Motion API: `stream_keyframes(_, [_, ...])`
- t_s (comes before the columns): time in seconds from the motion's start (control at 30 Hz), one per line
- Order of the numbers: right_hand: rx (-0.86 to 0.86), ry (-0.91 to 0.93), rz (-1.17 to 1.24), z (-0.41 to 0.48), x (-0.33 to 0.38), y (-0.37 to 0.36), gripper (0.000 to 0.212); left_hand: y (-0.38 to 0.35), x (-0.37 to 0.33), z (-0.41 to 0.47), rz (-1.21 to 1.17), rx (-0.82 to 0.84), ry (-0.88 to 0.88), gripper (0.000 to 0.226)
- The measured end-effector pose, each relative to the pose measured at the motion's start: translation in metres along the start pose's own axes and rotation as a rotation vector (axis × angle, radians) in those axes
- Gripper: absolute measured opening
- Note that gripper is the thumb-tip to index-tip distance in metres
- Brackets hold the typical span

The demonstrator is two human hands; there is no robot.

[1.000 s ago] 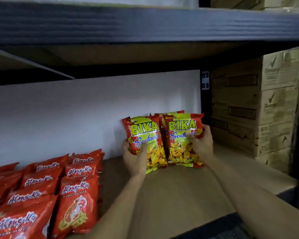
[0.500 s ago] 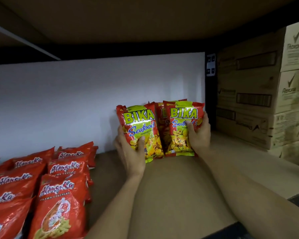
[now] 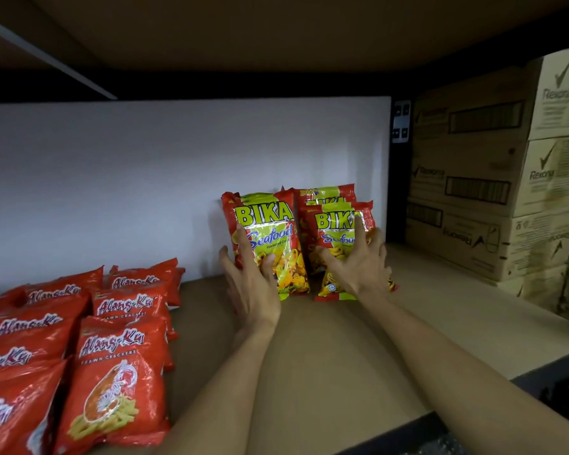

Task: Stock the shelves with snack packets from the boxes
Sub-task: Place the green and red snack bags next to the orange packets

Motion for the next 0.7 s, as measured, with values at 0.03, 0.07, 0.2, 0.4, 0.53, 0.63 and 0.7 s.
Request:
stream_keyframes(0.03, [-0.015, 0.017, 0.020, 0.001, 0.000, 0.001, 0.104, 0.000, 0.001, 0.000, 0.003, 0.002, 0.000, 0.064])
stream_keyframes(0.07, [-0.038, 0.035, 0.038, 0.001, 0.000, 0.003, 0.103, 0.000, 0.001, -0.001, 0.008, 0.005, 0.003, 0.064])
stream_keyframes(0.2, [-0.174, 0.104, 0.085, 0.003, -0.001, 0.006, 0.095, -0.001, -0.002, 0.000, 0.047, 0.009, 0.038, 0.071])
stream_keyframes(0.4, [-0.081, 0.099, -0.012, 0.010, -0.008, -0.012, 0.080, -0.002, -0.007, -0.003, 0.236, 0.048, 0.064, 0.096])
stream_keyframes(0.53, [0.062, 0.097, -0.106, 0.009, -0.011, -0.019, 0.073, -0.004, -0.009, -0.005, 0.361, 0.033, 0.022, 0.094])
stream_keyframes(0.63, [0.014, 0.121, -0.069, 0.006, -0.009, -0.013, 0.069, -0.003, -0.010, -0.006, 0.375, -0.019, -0.042, 0.093])
stream_keyframes(0.7, [-0.117, 0.146, -0.058, 0.001, -0.006, -0.008, 0.064, -0.001, -0.010, -0.004, 0.382, -0.050, -0.073, 0.093])
Point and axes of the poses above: each hand's wrist, its own z-axis towards the middle knuckle, its own y-axis out of the back of the hand, x = y × z, the point moved 1 cm from there along z, towards the middle knuckle, and after that the axes turned 6 degrees about -x, right-handed, at the moved point
